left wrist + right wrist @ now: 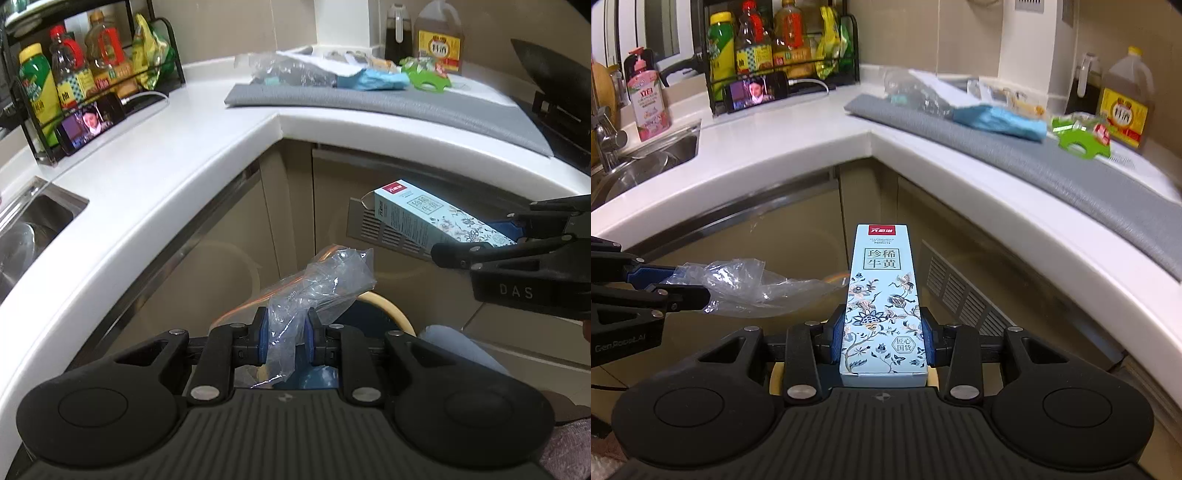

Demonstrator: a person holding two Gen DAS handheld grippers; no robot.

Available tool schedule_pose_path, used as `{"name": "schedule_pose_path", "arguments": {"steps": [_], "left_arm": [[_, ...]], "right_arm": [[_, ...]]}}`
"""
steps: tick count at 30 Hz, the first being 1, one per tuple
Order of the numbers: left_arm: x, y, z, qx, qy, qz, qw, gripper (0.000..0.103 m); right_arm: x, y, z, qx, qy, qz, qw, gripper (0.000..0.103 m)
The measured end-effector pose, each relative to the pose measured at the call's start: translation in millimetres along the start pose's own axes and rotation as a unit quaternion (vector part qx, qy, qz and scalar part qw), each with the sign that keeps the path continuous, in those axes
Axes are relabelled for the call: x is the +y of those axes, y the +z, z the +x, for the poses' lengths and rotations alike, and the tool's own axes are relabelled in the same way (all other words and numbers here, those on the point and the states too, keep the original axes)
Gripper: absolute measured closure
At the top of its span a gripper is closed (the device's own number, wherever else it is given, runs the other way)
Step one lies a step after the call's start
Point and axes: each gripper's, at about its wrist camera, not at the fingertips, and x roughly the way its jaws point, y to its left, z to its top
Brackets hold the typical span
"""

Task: Collect trash
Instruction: 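Lower both tools over the blue-lined bin and open both grippers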

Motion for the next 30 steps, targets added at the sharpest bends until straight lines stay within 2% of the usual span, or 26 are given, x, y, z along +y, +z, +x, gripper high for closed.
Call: {"name": "schedule_pose_path", "arguments": {"steps": [9, 30], "left_arm": [[0.8, -5.7, 29.8, 0.042, -0.024, -0.01, 0.9988, 0.082], [-0.8, -13.4, 92.2, 0.115, -0.028, -0.015, 0.9929, 0.082]], "right_arm": [[-1.4, -8.9, 22.5, 0.04, 0.007, -0.002, 0.999, 0.061], [4.8, -20.1, 89.7, 0.117, 0.021, -0.024, 0.993, 0.061]]}}
